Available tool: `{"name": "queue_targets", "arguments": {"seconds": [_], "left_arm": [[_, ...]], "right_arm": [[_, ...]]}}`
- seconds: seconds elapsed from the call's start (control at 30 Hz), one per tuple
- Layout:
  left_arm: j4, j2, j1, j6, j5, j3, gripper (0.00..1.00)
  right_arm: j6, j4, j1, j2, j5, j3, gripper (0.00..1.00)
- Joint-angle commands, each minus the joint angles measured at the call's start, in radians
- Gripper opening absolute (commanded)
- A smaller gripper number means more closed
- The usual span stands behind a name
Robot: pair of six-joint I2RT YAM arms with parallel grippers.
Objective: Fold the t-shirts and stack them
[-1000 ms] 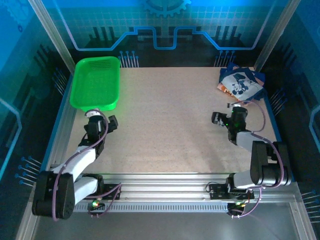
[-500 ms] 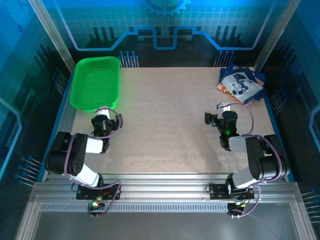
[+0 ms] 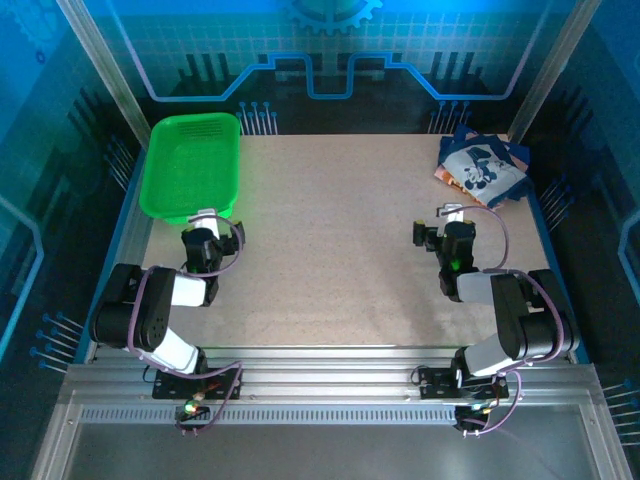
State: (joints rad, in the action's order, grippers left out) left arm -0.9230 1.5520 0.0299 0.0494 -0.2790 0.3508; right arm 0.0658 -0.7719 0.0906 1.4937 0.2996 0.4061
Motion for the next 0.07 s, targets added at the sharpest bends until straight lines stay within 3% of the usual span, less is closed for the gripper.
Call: {"name": "queue_targets", "arguments": {"seconds": [0.0, 0.03], "left_arm": [[-0.035, -0.001, -0.002, -0.013, 0.017, 0.010, 0.99], [-0.035, -0.001, -0.002, -0.013, 0.017, 0.010, 0.99]], "right_arm": [[-0.005, -0.035, -0.006, 0.004, -0.010, -0.006, 1.00], [-0.006, -0.036, -0.005, 0.004, -0.010, -0.007, 1.00]]}}
